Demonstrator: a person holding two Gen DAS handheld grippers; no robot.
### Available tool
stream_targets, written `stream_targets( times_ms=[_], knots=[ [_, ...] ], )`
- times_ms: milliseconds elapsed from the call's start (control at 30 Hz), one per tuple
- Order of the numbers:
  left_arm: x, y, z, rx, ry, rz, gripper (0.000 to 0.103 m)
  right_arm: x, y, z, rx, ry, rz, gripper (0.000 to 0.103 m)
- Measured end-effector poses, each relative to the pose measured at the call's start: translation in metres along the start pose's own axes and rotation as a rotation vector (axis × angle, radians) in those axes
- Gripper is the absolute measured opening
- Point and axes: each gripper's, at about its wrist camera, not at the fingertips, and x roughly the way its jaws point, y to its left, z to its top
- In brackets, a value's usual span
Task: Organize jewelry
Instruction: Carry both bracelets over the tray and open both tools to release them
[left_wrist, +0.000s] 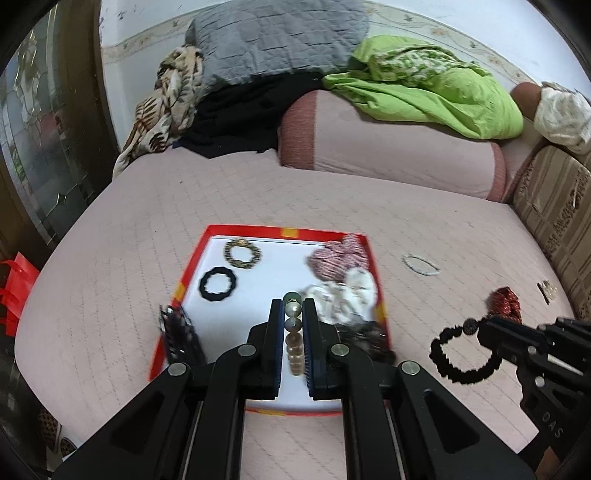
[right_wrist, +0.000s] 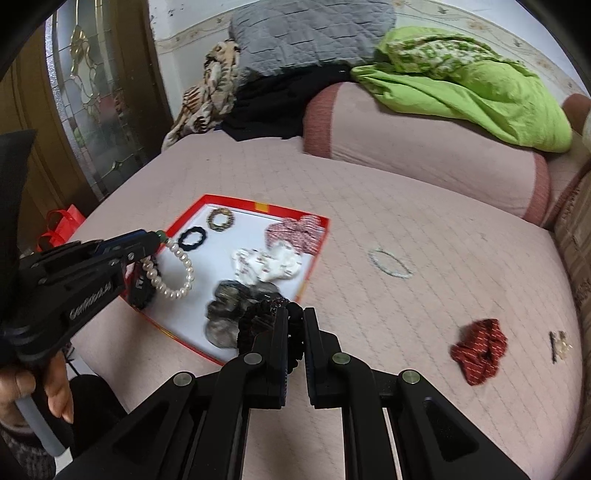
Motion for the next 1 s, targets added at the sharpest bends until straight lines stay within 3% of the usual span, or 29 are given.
stream_targets(
  times_ms=[233,567,733,1000],
  knots=[
    [0.024,0.045,0.012,-0.049,0.057,-0.026,0.009,0.031,0.028,0.006,-0.011,0.037,0.091,0.009],
    [0.075,0.065,0.013,-0.066,0.154,-0.088,0.009,0.086,0.064,0.008,-0.008,0.121,0.181,0.009],
    [0.104,0.077,0.004,-0.092,0.214,-0.076,0.009,0.114,0.079,0.005,-0.022,0.164,0.199,0.009],
    [0.123,0.09,-0.003,-0.098,0.236,-0.054,0.009,0.144,0.085,-0.005,-0.03,0.218,0.188,0.009]
  ],
)
